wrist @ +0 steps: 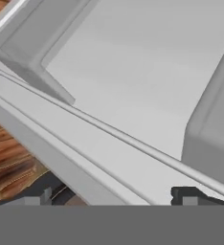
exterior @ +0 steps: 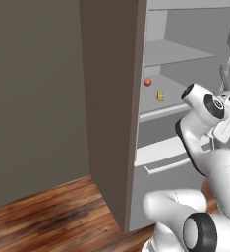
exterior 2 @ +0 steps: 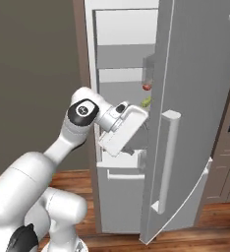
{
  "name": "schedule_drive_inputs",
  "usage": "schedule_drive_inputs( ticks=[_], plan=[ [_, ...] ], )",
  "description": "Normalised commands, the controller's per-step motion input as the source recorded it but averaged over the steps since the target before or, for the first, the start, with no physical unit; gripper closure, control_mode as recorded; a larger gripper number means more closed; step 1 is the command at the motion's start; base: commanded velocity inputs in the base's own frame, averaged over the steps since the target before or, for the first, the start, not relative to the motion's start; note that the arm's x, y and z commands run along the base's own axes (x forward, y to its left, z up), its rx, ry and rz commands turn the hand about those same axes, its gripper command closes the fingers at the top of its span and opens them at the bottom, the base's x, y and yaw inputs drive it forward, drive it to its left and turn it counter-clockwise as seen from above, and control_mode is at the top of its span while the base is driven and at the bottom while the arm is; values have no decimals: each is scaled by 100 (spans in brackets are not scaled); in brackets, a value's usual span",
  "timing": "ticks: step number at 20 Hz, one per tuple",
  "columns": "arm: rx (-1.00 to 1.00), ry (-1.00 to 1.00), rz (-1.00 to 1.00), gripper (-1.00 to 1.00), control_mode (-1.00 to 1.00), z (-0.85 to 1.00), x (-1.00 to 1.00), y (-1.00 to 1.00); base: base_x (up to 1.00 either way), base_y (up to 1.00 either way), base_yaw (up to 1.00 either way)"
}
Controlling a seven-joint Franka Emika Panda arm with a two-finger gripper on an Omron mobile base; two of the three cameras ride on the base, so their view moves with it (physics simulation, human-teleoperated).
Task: Retrieve the butter from the fridge and place it on a plate on the dining table. Then retrieve the butter knife by the fridge and place it near the plate.
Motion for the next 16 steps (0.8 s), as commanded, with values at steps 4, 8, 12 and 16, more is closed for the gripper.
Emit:
schedule_drive_inputs(
  ticks=[4, 8, 12, 16],
  plan=[
    [13, 0, 0, -100, -100, 0, -12, -99, 0, 0, 0],
    [25, 0, 0, -100, -100, 0, -2, -100, 0, 0, 0],
    [30, 0, 2, -100, -100, 0, 0, -100, 0, 0, 0],
    [17, 0, 8, -100, -100, 12, -12, -71, 0, 0, 0]
  ],
)
